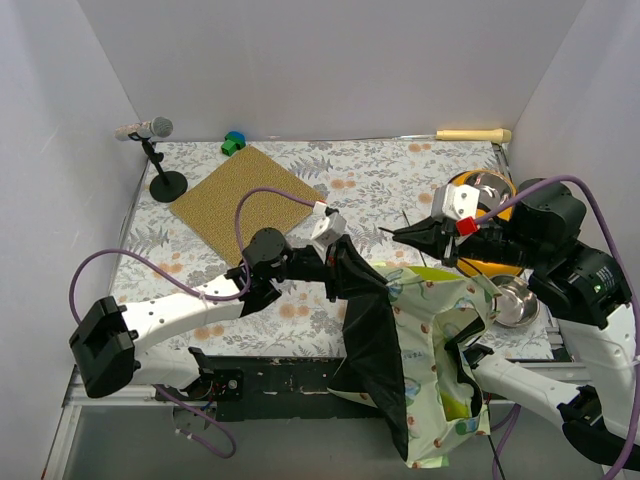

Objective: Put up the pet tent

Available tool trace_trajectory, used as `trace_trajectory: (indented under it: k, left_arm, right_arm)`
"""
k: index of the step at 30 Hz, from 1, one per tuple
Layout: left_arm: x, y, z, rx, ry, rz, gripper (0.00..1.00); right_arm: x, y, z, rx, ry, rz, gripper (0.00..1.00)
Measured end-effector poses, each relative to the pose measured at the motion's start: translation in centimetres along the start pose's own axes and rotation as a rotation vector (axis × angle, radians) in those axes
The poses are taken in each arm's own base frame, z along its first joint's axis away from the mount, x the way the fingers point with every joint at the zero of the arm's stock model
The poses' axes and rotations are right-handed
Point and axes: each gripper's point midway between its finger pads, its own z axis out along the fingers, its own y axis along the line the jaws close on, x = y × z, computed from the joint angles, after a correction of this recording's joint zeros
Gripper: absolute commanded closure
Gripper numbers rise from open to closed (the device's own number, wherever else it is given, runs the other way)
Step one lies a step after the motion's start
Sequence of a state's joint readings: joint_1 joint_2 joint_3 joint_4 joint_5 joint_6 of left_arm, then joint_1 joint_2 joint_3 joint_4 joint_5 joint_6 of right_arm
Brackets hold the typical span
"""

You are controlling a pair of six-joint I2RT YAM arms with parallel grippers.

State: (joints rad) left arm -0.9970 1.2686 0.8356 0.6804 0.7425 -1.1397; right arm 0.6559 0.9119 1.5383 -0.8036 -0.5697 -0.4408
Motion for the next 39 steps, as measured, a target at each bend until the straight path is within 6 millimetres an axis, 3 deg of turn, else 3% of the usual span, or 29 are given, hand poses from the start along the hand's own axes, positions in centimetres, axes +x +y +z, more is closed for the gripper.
trace_trajectory:
  k: [8,12,20,32,39]
  left_arm:
    - [-1.1,-0.5,-1.9,-0.062,0.007,0.002,1.0]
    - [-1.5,-0.5,-3.4,-0.098,0.009,0.038,1.0]
    - [-0.3,0.2,-4.7,-0.144,0.05,0.082,1.0]
    - [0.2,0.2,-5.4,-0.16,0.064,0.112,1.0]
    - [1.0,0.4,-6.1,-0.191,0.075,0.107,1.0]
  right_arm:
    - [-0.1,-0.9,-1.4,0.061,0.042,-0.092,0.99]
    - [0.6,0.0,-2.4,0.045,0.079,-0.098,0.99]
    - [3.3,1.6,-3.3,-0.013,0.174,-0.119,0.99]
    - [8.2,1.5,-0.9,-0.086,0.288,-0.096,0.99]
    - [10.0,2.1,-0.7,-0.11,0.313,-0.133,0.99]
